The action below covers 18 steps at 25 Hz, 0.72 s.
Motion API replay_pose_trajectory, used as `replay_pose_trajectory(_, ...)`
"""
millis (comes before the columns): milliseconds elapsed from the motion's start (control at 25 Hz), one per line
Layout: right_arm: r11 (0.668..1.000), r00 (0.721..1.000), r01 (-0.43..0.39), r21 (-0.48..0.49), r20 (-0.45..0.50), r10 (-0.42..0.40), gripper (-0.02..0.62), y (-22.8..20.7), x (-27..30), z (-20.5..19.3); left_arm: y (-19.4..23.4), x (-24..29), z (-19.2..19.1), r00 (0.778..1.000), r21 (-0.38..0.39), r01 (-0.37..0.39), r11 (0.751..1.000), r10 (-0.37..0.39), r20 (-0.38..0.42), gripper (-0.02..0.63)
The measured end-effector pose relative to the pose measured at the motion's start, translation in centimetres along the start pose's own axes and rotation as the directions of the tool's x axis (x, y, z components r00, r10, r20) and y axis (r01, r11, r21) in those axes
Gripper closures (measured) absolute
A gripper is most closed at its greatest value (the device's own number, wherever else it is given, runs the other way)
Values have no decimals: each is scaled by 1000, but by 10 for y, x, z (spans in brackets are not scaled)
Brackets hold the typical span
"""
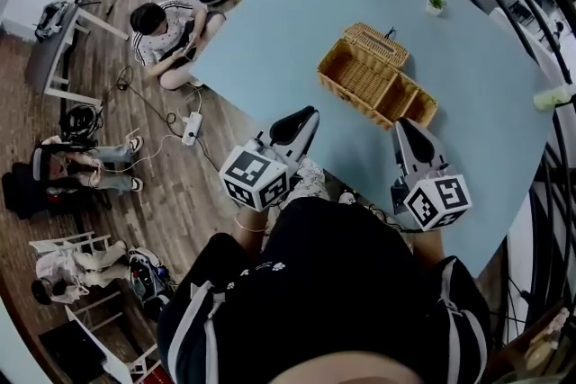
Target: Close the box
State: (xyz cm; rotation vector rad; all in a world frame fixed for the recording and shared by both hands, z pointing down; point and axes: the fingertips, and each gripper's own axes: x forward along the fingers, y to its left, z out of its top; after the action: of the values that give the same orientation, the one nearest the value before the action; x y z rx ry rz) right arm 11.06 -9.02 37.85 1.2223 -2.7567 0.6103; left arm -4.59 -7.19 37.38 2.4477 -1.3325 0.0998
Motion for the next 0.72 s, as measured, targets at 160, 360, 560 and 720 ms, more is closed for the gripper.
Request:
replay_pose_trajectory(160,999,999,48,5,1,-48,569,-6,25,4,28,20,8,999,9,49,999,-49,-13,584)
replay_pose_trajectory(360,995,995,96,15,-10,-96,569,-14,55,10,62,47,17,994,9,102,995,-102,-41,584)
replay_pose_trajectory(560,990,990,138,27,-26,-137,569,-17,86,11,94,65,20,986,-2,148,989,-147,-75,584)
replay_pose_trajectory(720,986,986,162,34,-44,-160,569,-23,108,10,119,79,24,982,-13,163,987,-163,-91,584)
